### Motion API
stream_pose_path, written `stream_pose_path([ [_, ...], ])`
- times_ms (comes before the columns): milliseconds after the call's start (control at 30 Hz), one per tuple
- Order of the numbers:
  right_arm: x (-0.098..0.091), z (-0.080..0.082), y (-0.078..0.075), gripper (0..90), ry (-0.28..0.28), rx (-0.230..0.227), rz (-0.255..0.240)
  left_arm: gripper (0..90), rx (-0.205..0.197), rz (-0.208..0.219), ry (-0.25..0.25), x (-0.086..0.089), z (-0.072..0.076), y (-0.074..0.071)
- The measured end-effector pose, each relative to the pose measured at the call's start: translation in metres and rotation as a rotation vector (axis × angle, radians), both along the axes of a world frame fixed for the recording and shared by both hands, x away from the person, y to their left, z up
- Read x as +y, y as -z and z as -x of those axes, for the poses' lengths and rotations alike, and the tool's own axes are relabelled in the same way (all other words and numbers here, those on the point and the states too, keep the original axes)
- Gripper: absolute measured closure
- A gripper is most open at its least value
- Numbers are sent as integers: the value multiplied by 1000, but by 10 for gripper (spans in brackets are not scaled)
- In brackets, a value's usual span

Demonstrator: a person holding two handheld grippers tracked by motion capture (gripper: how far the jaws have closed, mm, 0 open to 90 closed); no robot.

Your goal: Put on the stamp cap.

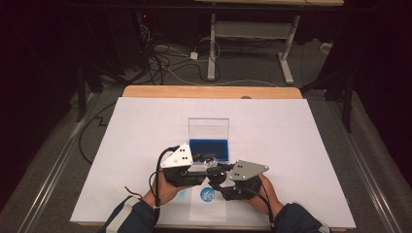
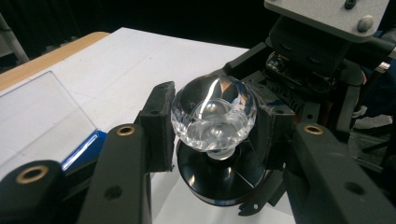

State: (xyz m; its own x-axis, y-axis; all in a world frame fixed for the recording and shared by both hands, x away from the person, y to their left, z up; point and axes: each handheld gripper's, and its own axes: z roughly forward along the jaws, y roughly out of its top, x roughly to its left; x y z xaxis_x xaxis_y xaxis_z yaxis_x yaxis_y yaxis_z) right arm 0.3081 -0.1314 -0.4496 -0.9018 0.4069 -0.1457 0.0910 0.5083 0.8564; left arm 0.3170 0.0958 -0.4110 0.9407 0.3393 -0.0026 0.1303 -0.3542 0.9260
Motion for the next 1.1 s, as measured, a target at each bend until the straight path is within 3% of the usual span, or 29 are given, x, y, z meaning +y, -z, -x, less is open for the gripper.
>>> stream_pose_path([
  [300, -1, 0, -1, 387, 0, 1, 0, 544, 9, 10, 5, 0, -1, 3],
  [733, -2, 0, 1, 388, 8, 11, 17, 544, 8, -14, 1, -2, 0, 5],
  [1100, -3, 2, 0, 389, 11, -13, 31, 545, 25, -3, -2, -1, -1, 7],
])
